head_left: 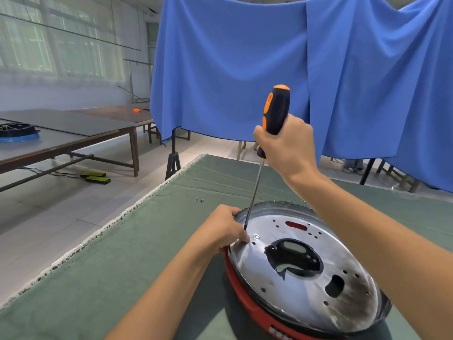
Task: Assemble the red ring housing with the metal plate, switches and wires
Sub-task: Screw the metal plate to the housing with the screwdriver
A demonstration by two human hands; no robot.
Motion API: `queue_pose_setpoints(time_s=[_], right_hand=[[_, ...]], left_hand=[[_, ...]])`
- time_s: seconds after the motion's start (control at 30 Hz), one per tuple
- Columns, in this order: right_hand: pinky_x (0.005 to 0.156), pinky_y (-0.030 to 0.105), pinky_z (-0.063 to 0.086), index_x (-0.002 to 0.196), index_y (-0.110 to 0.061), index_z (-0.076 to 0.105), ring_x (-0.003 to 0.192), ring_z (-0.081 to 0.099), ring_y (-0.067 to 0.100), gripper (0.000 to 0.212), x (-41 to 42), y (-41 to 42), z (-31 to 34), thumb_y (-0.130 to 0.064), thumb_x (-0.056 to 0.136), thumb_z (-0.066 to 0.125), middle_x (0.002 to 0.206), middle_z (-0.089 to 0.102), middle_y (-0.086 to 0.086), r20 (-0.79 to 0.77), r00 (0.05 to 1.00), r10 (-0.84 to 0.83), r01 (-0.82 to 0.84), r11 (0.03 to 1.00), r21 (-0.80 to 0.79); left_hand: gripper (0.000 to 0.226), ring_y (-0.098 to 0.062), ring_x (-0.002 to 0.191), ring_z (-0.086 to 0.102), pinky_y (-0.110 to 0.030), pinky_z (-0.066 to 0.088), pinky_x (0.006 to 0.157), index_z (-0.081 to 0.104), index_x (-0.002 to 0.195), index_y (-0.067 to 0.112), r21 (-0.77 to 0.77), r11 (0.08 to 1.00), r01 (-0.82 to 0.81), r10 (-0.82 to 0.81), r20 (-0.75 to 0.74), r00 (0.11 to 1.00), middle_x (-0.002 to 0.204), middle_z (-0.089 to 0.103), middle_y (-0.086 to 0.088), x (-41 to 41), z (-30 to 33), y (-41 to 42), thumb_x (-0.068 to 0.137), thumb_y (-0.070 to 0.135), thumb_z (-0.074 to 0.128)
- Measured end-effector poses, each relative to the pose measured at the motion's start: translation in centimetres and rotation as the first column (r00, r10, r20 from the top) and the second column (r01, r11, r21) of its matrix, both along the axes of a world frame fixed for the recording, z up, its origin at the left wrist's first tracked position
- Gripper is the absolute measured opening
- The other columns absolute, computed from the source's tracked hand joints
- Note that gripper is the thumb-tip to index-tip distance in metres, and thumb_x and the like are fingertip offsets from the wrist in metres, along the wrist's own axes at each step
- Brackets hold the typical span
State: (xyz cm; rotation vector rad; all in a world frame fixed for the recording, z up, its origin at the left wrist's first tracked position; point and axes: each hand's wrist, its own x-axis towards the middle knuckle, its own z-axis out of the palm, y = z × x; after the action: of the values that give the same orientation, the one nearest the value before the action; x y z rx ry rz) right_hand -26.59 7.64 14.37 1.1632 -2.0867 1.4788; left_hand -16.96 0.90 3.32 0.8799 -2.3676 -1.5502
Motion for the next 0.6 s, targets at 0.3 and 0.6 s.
queue_pose_setpoints(time_s=[0.3, 0.6], right_hand=[[0.042, 0.021, 0.044, 0.096, -0.004, 0.064, 0.048, 0.057, 0.013, 0.019, -0.4, 3.5, 2.9, -0.021, 0.087, 0.065, 0.082, 0.074, 0.002, 0.382, 0.845, 0.374, -0.498, 0.811, 0.307], [0.039, 0.024, 0.044, 0.079, 0.0, 0.059, 0.033, 0.055, 0.017, 0.031, 1.1, 1.3, 0.4, -0.03, 0.087, 0.059, 0.061, 0.066, 0.002, 0.126, 0.985, 0.12, -0.135, 0.984, 0.118]], left_hand=[[0.044, -0.019, 0.059, 0.055, -0.022, 0.044, 0.051, 0.064, 0.113, 0.023, 0.01, 1.0, -0.013, 0.013, 0.005, 1.0, 0.075, 0.06, -0.004, 0.3, 0.0, 0.0, 0.076, 0.0, 0.07], [0.069, -0.013, 0.076, 0.06, -0.034, 0.054, 0.072, 0.053, 0.115, 0.052, -0.104, 0.99, 0.096, -0.096, 0.008, 0.995, 0.086, 0.065, 0.01, 0.4, 0.5, 0.2, 0.074, -0.001, 0.069]])
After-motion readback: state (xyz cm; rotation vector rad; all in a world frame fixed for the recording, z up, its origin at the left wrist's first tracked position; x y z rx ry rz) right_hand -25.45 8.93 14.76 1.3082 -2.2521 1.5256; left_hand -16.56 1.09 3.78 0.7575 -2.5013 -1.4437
